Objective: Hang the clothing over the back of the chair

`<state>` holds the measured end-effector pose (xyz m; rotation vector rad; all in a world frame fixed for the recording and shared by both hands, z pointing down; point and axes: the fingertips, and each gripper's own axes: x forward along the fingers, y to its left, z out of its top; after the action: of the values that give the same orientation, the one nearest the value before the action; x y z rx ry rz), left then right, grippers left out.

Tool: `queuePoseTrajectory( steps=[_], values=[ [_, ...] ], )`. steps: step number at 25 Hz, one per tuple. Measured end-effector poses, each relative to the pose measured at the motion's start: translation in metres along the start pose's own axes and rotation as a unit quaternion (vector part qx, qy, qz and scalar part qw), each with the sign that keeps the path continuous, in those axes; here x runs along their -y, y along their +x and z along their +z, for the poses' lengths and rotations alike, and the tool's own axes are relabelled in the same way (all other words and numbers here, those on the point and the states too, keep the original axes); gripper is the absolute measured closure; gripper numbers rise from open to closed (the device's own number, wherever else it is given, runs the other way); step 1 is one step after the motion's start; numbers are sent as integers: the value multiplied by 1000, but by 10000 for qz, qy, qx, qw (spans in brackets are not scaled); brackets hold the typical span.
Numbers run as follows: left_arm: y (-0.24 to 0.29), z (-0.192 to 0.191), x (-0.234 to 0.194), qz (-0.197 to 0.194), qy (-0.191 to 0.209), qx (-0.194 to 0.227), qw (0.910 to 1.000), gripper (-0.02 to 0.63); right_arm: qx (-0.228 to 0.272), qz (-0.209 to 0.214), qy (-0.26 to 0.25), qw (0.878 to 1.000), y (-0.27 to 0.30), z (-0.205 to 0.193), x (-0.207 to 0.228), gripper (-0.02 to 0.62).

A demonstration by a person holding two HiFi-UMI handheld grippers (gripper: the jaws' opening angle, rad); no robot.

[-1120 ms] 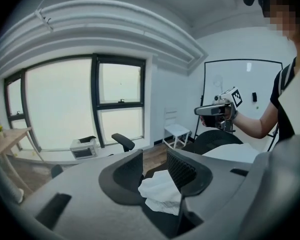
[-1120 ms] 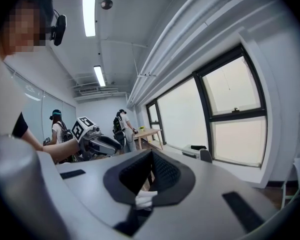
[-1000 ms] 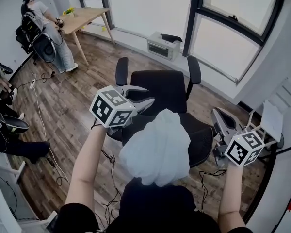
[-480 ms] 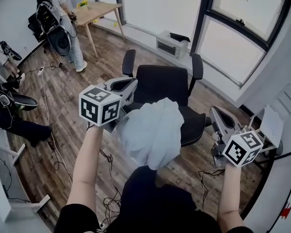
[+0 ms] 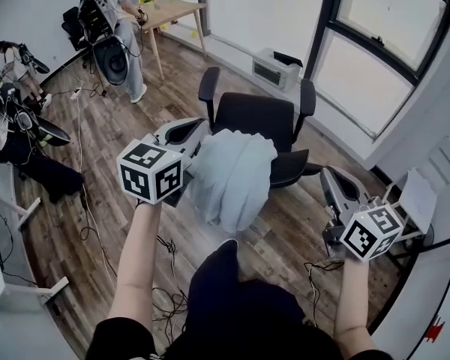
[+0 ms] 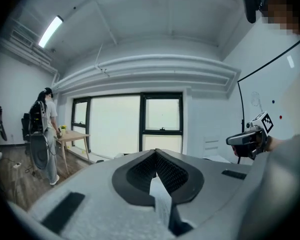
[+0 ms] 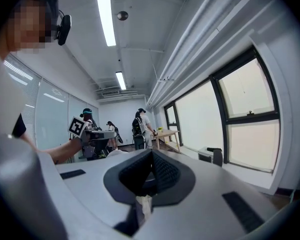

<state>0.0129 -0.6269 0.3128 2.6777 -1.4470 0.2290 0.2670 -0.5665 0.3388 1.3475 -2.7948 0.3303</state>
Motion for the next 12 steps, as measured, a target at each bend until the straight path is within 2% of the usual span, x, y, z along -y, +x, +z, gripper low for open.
queuePoseTrajectory(
  steps=[5,12],
  values=[
    [-37,-16,35,180,-193,206,9994,598,12,-69,-95,9999,-32,-16,-17,595],
    [-70,-54,100,-208,-544,267,9979,598,180,-8,185,9997,-67,-46,-45,595]
  ],
)
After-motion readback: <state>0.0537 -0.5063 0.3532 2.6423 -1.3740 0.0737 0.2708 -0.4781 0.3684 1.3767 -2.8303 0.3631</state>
